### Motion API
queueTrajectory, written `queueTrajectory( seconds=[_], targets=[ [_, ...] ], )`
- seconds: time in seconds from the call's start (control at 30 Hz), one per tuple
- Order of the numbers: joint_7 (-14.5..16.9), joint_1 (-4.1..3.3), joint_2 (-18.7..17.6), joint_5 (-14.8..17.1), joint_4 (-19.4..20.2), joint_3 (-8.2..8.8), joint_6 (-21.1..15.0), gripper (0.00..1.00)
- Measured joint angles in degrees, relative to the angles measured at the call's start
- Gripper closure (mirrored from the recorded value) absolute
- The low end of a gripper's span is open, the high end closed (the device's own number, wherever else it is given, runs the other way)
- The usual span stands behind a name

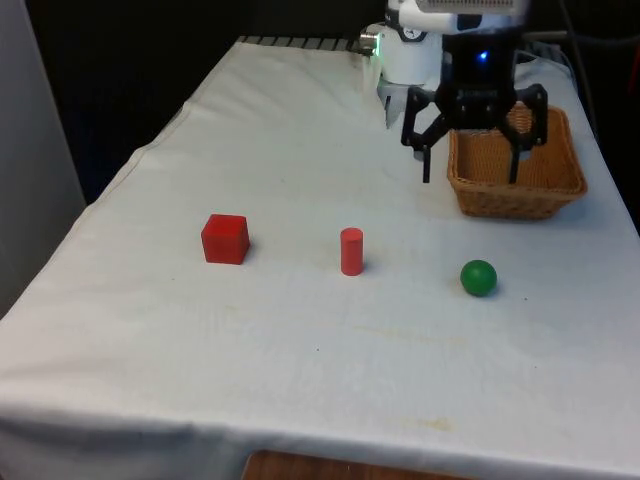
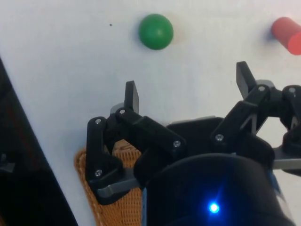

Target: Pick up the object to the left of the cylinder and place it into the basket.

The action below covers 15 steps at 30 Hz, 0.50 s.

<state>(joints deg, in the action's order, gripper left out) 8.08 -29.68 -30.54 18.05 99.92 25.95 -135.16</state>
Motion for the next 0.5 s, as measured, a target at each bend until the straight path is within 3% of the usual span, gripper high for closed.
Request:
queueTrajectory(
  seconds=[0.5],
  targets=[
    [-0.57,-0.17,-2.52,0.8,-2.12,-2.01,0.0,0.0]
  ],
)
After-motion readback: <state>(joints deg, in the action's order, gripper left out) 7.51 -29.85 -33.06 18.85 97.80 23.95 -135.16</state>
